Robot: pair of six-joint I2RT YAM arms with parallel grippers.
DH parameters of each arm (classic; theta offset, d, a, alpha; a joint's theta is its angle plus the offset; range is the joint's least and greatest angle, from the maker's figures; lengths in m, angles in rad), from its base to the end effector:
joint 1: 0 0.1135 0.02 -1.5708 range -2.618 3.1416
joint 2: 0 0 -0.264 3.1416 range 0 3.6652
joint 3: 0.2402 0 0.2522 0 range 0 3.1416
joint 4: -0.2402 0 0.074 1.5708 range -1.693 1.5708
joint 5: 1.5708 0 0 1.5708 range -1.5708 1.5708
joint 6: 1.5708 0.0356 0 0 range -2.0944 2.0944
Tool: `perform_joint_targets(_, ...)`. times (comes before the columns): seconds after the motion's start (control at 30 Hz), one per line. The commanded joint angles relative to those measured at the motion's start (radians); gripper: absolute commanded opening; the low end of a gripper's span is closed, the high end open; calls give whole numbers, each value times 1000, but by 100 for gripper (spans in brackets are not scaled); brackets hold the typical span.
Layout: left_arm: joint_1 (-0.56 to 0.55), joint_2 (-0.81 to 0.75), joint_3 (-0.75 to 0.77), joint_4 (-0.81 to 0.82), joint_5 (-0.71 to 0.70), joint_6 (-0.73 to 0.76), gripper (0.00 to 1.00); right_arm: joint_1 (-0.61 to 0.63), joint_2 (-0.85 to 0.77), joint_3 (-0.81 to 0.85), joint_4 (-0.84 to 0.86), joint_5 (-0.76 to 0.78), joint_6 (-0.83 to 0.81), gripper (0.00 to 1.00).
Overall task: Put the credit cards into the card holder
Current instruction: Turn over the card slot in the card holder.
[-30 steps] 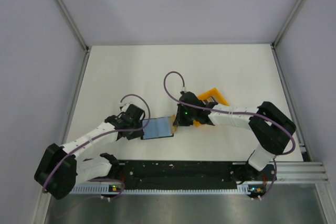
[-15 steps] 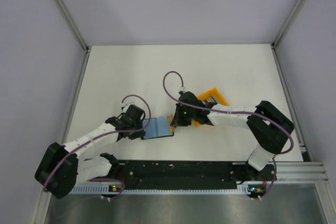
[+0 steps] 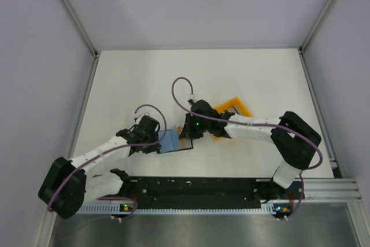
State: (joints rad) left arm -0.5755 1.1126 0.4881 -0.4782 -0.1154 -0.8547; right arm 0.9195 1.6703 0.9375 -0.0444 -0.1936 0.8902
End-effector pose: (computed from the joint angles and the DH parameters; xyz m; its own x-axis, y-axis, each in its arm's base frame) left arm 0.1586 -0.0980 0.1581 -0.8664 -0.3311 -0.3737 -0.2385 0.9320 -0.2729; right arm 0.2044 0.2794 0.1805 -0.9387 0.0266 -0.3437 -0.2130 0.7392 0.6389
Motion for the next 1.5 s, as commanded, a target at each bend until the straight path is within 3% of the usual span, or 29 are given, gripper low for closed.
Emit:
perform_joint_targets(0.0, 0, -11, -14, -2, 13, -3, 29, 48, 43, 115, 48, -20, -23, 0)
perform_joint_targets(0.17, 2, -51, 12, -66, -39, -17, 31, 58, 100, 164, 5, -18, -33, 0)
perform_joint_targets(0.23, 3, -79, 32, -130, -81, -27, 39, 58, 114, 172, -8, -9, -34, 0)
perform_joint_targets(0.43, 2, -168, 75, -269, -178, -72, 47, 58, 68, 153, -17, 34, -59, 0)
perform_joint_targets(0.6, 3, -238, 49, -145, -86, -27, 58, 32, 28, 121, -6, 31, -62, 0)
perform_joint_targets(0.77, 3, -194, 11, 28, 43, 14, 66, -11, 0, 41, 84, -35, -53, 0)
perform_joint_targets(1.0, 3, -66, -13, 102, 74, 20, 66, -24, 9, -5, 156, -92, -39, 0)
perform_joint_targets(1.47, 5, 0, -26, 85, 33, 22, 48, -57, 71, -55, 290, -152, 21, 0)
